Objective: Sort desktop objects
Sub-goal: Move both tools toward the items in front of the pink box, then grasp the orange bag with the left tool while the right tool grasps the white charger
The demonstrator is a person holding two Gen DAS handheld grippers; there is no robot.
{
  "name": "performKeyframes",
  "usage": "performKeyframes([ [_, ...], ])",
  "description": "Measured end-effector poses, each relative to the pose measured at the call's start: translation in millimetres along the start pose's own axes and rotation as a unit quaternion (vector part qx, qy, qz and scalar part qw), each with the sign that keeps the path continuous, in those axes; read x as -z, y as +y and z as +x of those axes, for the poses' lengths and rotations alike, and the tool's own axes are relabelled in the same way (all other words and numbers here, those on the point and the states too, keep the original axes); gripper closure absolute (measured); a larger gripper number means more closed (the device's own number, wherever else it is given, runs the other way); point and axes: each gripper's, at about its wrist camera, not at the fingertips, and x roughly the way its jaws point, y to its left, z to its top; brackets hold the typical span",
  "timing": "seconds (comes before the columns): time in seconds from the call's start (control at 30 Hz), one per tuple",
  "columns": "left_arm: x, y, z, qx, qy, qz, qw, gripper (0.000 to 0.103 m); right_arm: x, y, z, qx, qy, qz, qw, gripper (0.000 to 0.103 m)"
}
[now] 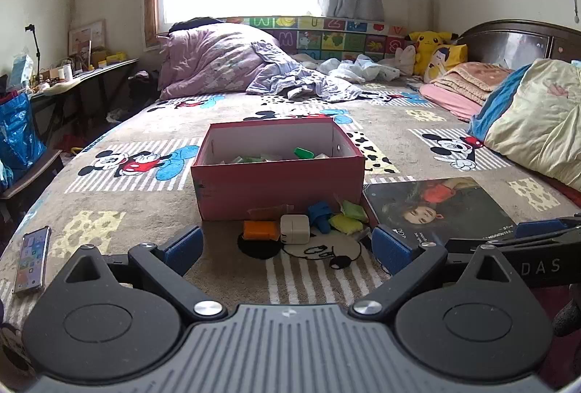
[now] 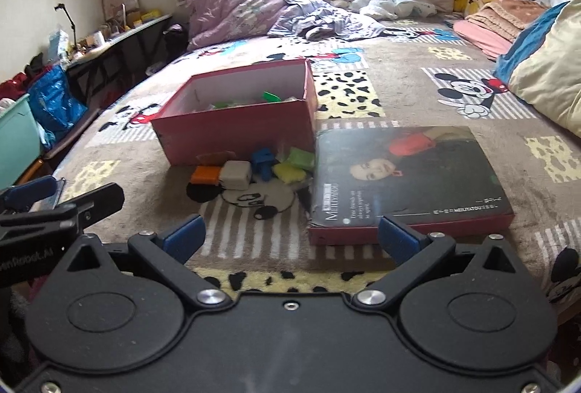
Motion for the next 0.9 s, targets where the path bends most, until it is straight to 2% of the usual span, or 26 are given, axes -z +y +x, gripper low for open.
performKeyframes([
  [0.23,2,5,17,0.006,0.005,-0.007,0.9999,0.003,-3,-5,11,-0.007,0.0,0.003,1.0,0.0],
  [0.53,8,12,38,0.011,0.015,-0.025,0.9995,0.003,-1,-6,26,-0.054,-0.004,0.002,0.999,0.0],
  [0.7,2,14,47,0.025,0.01,-0.033,0.9991,0.003,-4,-16,37,-0.081,-0.039,-0.009,0.996,0.0],
  [0.9,-13,32,92,0.015,0.005,-0.061,0.998,0.003,-26,-20,83,-0.085,-0.057,-0.036,0.994,0.0],
])
